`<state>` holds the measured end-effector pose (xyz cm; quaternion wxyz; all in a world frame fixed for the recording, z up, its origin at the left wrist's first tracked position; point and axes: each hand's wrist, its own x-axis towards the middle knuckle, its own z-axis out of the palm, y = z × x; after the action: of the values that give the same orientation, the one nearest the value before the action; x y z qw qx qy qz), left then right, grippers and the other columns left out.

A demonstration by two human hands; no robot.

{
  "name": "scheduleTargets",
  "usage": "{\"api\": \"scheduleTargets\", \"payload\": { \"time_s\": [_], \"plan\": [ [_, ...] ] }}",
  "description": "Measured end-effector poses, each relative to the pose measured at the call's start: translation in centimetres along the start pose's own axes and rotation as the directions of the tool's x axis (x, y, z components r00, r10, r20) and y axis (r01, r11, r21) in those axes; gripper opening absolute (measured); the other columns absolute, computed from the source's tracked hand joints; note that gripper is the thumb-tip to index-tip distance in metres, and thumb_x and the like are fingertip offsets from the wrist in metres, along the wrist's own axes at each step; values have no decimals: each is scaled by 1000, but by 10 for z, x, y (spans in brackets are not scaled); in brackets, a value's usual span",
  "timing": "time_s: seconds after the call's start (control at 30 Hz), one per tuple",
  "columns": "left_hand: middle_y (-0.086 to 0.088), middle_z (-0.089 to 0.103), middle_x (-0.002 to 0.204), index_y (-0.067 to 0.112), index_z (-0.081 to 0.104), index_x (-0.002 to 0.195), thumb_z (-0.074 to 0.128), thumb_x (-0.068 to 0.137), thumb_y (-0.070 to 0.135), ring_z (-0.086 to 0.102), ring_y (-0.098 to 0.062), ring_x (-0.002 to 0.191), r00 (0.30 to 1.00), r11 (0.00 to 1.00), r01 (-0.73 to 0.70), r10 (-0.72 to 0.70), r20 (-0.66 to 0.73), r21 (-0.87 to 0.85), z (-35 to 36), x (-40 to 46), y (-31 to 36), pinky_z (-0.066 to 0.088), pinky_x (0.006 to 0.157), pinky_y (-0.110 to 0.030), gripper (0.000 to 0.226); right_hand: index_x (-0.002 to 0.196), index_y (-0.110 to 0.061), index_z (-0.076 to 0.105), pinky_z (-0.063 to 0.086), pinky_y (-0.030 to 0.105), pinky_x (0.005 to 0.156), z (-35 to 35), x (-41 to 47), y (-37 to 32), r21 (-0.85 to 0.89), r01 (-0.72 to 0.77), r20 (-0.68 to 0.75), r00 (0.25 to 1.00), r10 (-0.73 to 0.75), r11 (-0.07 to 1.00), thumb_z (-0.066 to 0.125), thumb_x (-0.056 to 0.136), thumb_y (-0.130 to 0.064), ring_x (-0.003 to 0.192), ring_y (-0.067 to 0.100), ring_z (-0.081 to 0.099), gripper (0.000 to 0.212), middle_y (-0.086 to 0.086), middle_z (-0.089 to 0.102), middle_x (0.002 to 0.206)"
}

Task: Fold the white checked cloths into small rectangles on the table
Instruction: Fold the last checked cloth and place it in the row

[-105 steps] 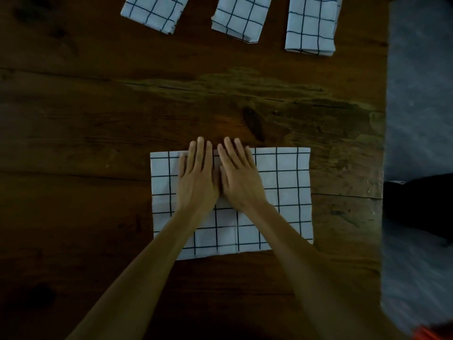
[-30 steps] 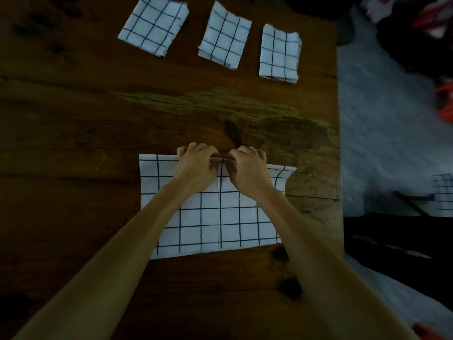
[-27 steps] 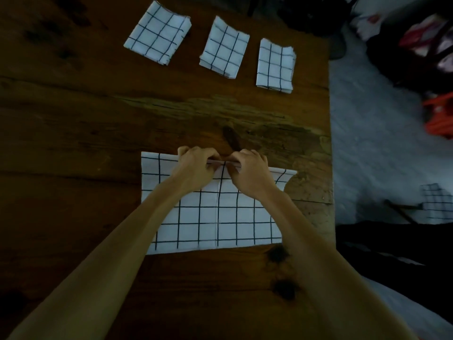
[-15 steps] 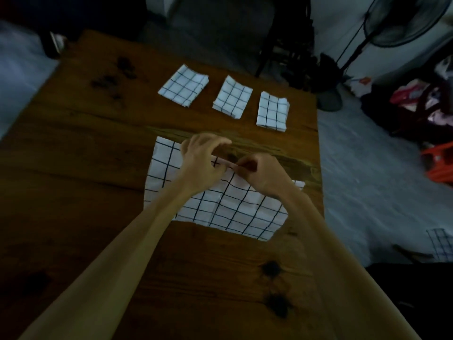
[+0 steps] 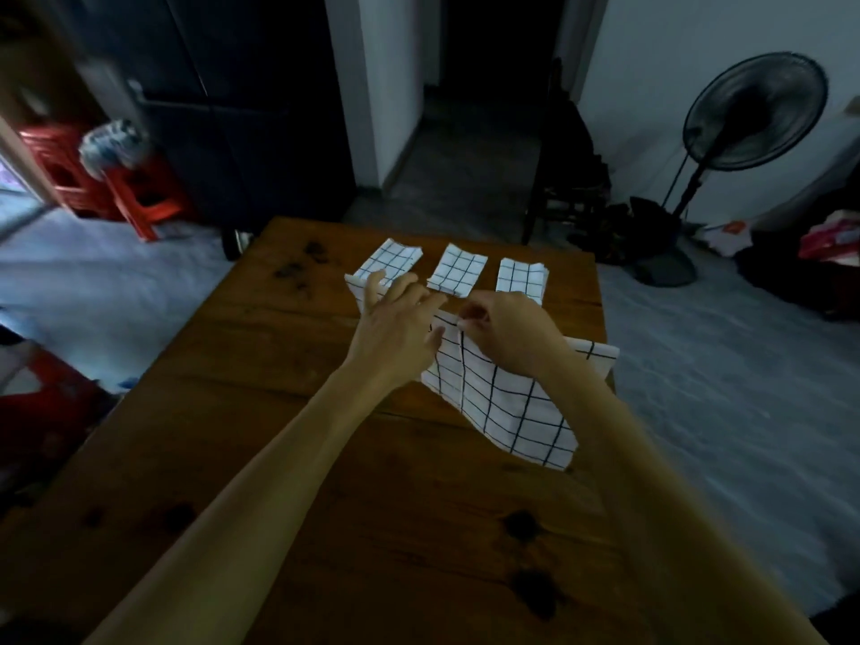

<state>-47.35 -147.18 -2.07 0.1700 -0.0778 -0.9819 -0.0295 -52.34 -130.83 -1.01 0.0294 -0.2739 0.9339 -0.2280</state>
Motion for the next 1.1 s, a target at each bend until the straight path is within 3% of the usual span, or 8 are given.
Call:
{"api": "scheduleTargets", "payload": {
  "time_s": [0.17,0.3,0.5,0.6,0.67,0.77,0.93,1.1],
  "plan": [
    [6,61,84,21,59,93,59,88,21,59,-12,85,999,998,52,-52,13,-43,-15,-11,29,31,101,-38,5,107,-26,57,47,25,70,-7,-26,-4,-145,22,-68,997,-33,989,49,96,-31,78,8,55,14,-9,59,91],
    [5,60,82,18,57,91,58,89,23,56,-9,71,996,988,85,-79,50,-132,-21,-26,40,44,67,-23,5,105,-25,55,51,25,69,-8,-38,-5,-210,-4,-19,1000,0,978,49,96,-27,76,8,57,11,-6,60,91],
    [6,56,65,21,58,74,54,92,36,52,-8,57,949,877,218,-88,302,-428,-31,-30,37,40,54,-22,25,101,-22,62,47,20,64,-3,-39,-9,-132,-1,-78,997,-9,991,42,98,-22,74,7,56,20,-4,63,93],
    [1,63,77,16,62,87,48,95,30,59,-16,66,947,806,297,-183,263,-511,-33,-25,16,47,59,-24,21,107,-22,63,42,15,68,-7,-35,-16,-34,18,-112,993,-22,999,44,98,-19,84,4,55,21,-5,64,104],
    [9,61,94,20,60,105,46,97,23,59,-8,82,959,798,285,-238,157,-532,-33,-23,-1,45,64,-15,17,108,-22,64,41,16,74,-12,-34,-21,-30,27,-106,994,-30,999,46,98,-18,90,3,53,21,-5,64,110],
    [7,58,113,19,56,121,50,95,19,51,-2,97,981,776,195,-166,104,-599,-29,-21,-10,38,76,-13,26,109,-19,65,42,13,76,-18,-37,-27,61,43,-152,988,-33,997,49,97,-13,90,3,56,21,-6,65,107],
    [1,66,107,16,62,113,55,93,18,59,-3,91,999,726,36,-25,25,-687,-14,-20,-6,50,81,-21,22,100,-20,69,46,11,75,-17,-42,-30,268,43,-278,960,35,962,54,94,-7,87,0,62,21,-8,68,98],
    [2,67,101,14,64,109,57,91,20,61,-1,88,998,664,-64,23,-66,-745,-10,-18,-3,50,78,-17,20,98,-24,68,44,5,70,-19,-45,-31,329,29,-314,946,80,944,55,94,-6,84,-10,59,23,-15,65,94]
  ]
}}
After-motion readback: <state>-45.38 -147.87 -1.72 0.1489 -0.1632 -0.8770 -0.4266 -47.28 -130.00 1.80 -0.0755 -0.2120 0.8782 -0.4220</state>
